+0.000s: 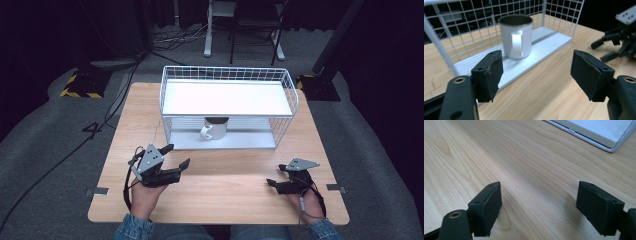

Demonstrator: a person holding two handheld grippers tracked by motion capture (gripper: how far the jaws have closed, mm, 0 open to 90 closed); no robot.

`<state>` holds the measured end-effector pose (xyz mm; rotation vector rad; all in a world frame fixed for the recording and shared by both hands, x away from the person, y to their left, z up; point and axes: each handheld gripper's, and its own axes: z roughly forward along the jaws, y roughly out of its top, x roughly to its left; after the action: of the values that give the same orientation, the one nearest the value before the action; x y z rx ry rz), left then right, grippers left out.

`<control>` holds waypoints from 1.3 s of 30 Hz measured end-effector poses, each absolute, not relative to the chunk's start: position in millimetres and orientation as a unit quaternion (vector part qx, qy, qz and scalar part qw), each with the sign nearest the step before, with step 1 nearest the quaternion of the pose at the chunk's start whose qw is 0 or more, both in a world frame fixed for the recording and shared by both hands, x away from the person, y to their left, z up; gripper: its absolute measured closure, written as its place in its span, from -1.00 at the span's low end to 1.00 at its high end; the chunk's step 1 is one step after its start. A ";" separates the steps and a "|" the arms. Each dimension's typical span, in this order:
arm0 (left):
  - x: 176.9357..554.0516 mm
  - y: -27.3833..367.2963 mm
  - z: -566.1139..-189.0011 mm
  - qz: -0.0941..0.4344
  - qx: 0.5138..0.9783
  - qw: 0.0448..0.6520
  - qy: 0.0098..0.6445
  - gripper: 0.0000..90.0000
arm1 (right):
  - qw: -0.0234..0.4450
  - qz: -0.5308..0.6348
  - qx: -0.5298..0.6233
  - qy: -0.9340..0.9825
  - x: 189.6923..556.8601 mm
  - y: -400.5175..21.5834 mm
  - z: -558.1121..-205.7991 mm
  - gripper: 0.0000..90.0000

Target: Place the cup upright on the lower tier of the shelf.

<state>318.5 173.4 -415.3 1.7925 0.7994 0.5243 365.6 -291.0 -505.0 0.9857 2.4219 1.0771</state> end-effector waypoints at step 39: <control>302.5 255.0 -477.2 0.173 0.805 0.375 0.426 -0.60 | 0.157 0.376 0.344 0.846 365.6 -290.8 -505.0 -0.54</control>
<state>302.5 255.0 -477.2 2.0593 1.0909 0.4424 365.6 -290.8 -505.0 0.9857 2.4208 1.0769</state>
